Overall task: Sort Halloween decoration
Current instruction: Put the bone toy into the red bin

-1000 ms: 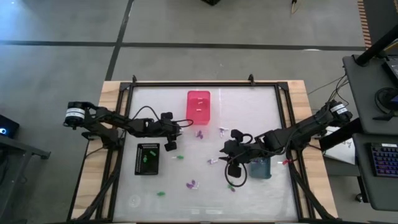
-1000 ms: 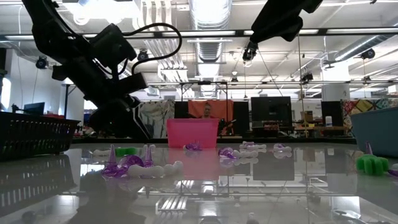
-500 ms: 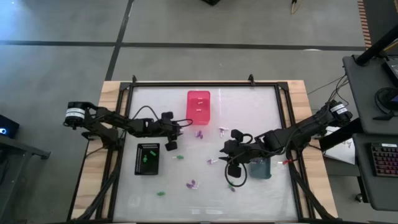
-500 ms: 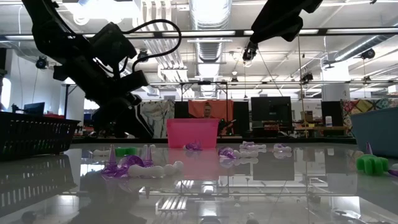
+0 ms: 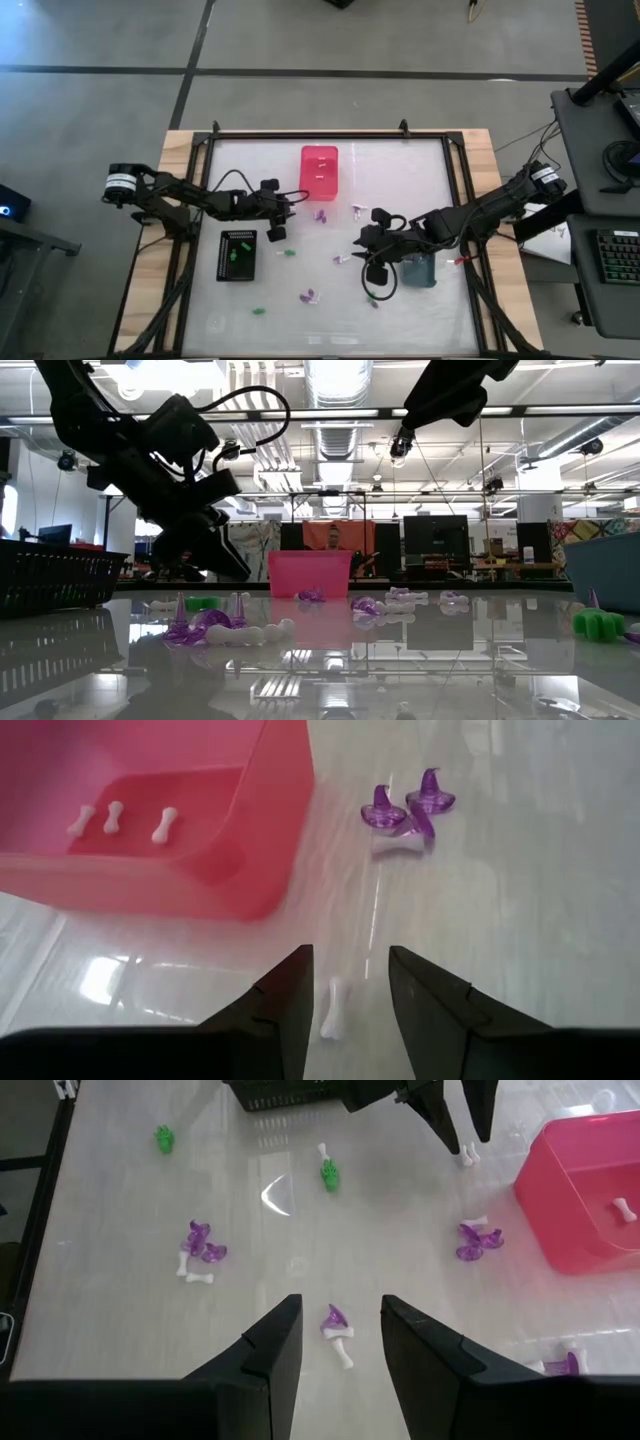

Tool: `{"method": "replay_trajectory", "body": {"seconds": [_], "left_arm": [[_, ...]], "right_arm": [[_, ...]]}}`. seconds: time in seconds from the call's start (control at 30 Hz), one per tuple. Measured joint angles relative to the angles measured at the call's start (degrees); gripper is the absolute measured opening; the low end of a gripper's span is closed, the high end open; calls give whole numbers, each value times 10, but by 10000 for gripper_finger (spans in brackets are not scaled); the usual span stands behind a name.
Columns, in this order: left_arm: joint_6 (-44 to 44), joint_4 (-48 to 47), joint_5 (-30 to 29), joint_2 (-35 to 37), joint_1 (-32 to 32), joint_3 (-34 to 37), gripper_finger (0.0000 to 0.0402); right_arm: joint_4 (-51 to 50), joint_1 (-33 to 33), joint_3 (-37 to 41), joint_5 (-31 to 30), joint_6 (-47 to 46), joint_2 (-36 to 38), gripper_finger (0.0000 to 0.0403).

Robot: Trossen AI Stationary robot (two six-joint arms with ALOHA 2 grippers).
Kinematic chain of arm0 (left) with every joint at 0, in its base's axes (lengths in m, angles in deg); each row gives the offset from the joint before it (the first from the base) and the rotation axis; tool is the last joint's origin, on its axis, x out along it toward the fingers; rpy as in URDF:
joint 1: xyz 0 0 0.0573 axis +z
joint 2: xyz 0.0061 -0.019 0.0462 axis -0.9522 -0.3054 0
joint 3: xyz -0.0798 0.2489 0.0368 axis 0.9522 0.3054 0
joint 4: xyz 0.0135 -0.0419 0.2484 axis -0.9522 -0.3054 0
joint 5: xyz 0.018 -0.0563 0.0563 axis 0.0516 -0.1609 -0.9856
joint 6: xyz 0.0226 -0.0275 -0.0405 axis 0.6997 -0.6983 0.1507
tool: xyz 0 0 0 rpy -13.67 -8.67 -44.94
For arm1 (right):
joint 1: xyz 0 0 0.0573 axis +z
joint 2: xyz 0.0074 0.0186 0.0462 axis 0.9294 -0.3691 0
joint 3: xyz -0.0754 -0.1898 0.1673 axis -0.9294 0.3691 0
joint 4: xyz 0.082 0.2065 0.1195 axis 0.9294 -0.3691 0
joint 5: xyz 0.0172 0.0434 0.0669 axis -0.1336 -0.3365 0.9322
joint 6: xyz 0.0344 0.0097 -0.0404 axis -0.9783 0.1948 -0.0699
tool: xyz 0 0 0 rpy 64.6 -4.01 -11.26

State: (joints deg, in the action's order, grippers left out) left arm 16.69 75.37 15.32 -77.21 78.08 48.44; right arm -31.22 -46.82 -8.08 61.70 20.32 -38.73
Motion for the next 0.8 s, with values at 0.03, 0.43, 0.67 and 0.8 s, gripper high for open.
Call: {"method": "replay_trajectory", "body": {"seconds": [0.03, 0.43, 0.67, 0.8], "left_arm": [[0, 0, 0, 0, 0, 3, 115], [2, 1, -18, 0, 3, 12, 115], [11, 3, 6, 0, 3, 13, 115], [11, 13, 6, 0, 2, 16, 115]], "right_arm": [[0, 0, 0, 0, 0, 0, 128], [0, 0, 0, 0, 0, 0, 128], [0, 0, 0, 0, -1, 0, 128], [0, 0, 0, 0, -1, 0, 128]]}}
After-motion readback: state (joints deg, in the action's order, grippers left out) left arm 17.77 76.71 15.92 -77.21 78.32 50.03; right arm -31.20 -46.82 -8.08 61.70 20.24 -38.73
